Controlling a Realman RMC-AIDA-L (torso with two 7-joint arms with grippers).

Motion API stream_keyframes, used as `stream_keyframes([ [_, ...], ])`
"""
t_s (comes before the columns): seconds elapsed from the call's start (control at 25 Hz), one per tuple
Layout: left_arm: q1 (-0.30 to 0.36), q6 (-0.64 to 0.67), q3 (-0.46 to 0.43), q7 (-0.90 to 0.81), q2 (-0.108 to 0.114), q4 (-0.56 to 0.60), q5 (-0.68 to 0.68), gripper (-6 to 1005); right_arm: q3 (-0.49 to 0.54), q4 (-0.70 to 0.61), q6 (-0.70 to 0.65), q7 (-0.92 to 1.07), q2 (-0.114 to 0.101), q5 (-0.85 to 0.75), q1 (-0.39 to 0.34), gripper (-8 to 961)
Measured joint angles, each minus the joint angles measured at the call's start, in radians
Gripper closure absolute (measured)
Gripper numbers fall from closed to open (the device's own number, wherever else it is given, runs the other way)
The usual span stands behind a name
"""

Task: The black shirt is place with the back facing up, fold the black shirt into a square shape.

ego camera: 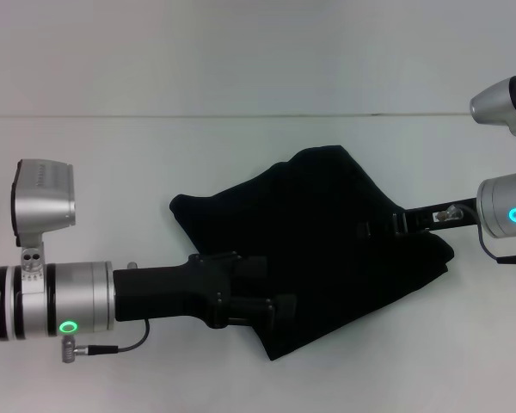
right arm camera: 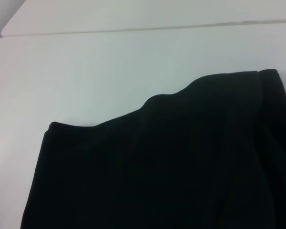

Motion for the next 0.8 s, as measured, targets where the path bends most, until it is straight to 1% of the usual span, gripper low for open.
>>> stream_keyframes([
  [0.64,0.000,-0.005,0.000,-0.010,0.002,-0.011,0.000,127,0.014,0.007,0.014,-0.019,0.002,0.000,-0.003,650],
  [0.72,0.000,-0.005,0.000,-0.010,0.002,-0.011,-0.001,127,0.014,0.007,0.013,-0.021,0.002,0.000,-0.004,877],
  [0.8,0.000,-0.005,0.000,-0.011,0.002,-0.011,-0.004,128,0.014,0.007,0.014,-0.025,0.003,0.000,-0.004,881],
])
